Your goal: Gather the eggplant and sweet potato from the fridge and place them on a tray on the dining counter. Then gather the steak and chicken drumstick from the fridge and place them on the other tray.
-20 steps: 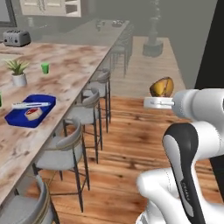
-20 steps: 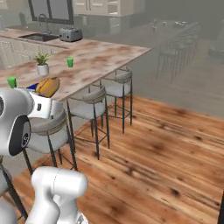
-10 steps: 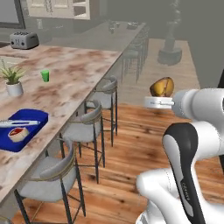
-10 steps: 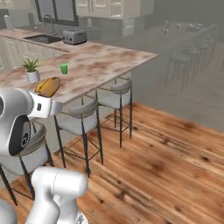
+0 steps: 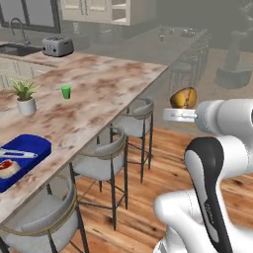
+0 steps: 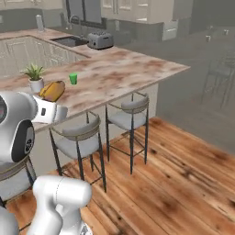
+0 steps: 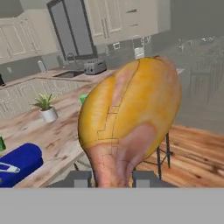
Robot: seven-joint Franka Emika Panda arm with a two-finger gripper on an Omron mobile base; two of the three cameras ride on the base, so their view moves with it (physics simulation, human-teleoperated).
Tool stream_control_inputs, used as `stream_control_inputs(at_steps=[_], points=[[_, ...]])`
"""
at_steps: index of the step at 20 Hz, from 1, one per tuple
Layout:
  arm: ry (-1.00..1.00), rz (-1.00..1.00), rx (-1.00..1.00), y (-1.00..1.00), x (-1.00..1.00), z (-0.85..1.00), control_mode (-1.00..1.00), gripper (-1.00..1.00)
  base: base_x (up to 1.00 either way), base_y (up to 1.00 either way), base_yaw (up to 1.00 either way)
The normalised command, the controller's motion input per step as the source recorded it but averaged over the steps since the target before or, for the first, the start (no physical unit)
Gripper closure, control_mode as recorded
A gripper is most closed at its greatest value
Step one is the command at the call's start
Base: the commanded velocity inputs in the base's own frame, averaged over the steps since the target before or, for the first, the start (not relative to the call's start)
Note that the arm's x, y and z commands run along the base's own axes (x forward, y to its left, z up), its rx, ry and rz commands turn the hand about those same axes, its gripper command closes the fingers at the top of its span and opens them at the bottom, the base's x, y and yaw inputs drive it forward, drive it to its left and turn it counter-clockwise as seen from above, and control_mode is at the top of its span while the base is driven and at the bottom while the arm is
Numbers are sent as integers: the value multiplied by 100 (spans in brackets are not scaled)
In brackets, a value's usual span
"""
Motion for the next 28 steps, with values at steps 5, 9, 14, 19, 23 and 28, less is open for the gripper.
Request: stream_control_inputs(at_steps=[5,9,14,19,23,28], points=[[0,0,0,0,0,0,100,100,21,-11,50],[0,0,0,0,0,0,100,100,27,-10,49],[0,0,0,0,0,0,100,100,68,-45,43],[0,0,0,0,0,0,100,100,51,-62,44],[0,0,0,0,0,0,100,100,3,-6,29],[0,0,0,0,0,0,100,100,21,4,22]])
